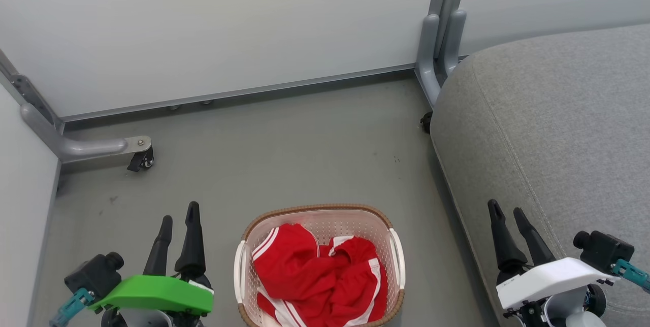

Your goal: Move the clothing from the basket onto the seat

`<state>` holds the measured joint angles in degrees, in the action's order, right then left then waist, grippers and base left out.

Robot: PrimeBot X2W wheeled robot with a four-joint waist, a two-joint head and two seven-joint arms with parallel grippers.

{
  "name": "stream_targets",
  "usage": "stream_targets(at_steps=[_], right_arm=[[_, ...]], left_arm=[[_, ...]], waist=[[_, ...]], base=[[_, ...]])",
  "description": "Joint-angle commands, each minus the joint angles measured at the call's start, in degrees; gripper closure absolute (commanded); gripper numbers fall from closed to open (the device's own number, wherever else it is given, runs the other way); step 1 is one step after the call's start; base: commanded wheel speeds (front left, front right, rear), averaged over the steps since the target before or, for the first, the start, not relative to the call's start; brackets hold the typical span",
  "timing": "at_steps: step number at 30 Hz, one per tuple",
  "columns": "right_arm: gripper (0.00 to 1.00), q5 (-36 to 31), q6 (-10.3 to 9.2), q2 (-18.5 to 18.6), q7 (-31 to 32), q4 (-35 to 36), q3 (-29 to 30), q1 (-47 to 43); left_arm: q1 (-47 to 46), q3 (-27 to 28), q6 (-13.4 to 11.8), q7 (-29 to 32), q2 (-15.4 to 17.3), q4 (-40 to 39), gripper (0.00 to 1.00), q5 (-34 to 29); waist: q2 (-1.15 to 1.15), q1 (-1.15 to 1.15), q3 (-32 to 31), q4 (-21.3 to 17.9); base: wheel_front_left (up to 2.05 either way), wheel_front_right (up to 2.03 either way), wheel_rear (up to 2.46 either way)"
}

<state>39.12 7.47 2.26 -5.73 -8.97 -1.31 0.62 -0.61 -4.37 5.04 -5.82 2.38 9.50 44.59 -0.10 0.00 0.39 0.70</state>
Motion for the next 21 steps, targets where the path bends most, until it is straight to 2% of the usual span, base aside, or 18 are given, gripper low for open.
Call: stream_targets(at_steps=[1,21], right_arm=[[0.0,-2.0,0.02,0.4,-0.7,1.1,-0.3,0.0],[0.0,-14.6,0.03,0.5,-3.8,3.3,-1.3,-1.0]], left_arm=[[0.0,-0.3,-0.1,-0.6,0.4,-0.9,0.0,-2.2],[1.0,-2.7,-0.2,-3.7,0.5,-1.6,0.0,-14.2]], waist=[[0.04,0.0,0.0,0.0],[0.06,0.0,-0.3,-0.1]], base=[[0.0,0.0,0.0],[0.0,0.0,0.0]])
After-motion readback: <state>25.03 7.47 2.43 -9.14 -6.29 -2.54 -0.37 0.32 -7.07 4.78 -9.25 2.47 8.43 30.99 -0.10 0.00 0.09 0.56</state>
